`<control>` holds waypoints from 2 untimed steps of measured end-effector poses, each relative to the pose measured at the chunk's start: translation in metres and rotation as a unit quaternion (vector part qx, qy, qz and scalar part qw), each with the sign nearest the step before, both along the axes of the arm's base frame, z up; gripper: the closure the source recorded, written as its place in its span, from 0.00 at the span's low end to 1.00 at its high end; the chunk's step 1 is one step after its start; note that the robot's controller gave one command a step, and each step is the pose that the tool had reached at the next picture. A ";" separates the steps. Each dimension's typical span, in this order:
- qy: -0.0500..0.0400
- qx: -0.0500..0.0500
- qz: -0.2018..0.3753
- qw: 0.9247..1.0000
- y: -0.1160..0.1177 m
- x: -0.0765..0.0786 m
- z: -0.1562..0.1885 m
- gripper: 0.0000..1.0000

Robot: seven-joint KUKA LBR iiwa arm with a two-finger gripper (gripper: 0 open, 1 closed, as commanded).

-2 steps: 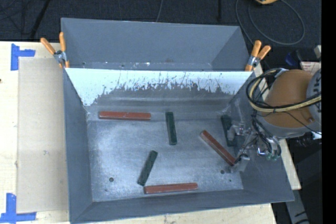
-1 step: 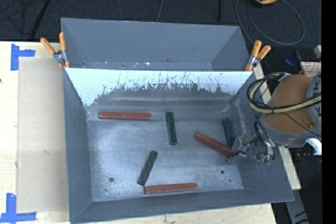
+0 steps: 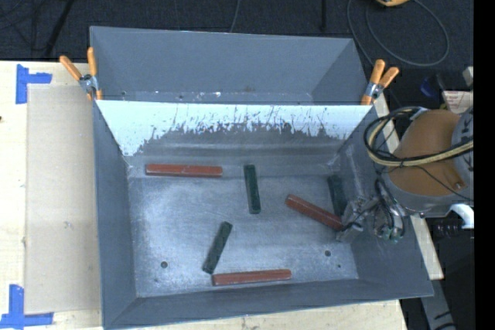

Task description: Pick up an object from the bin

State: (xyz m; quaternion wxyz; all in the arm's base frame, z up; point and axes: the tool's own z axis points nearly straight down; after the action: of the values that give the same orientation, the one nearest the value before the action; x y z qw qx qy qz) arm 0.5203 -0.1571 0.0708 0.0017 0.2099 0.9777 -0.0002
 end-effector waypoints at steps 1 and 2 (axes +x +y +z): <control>0.003 0.001 0.000 1.000 0.001 -0.002 0.004 1.00; 0.006 0.002 0.000 1.000 0.001 -0.003 0.025 1.00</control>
Offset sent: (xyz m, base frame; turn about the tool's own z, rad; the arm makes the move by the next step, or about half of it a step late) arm 0.0002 0.0000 0.0543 0.0000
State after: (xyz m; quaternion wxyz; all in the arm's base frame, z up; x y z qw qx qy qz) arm 0.5171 -0.1562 0.0958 -0.0043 0.2095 0.9778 0.0007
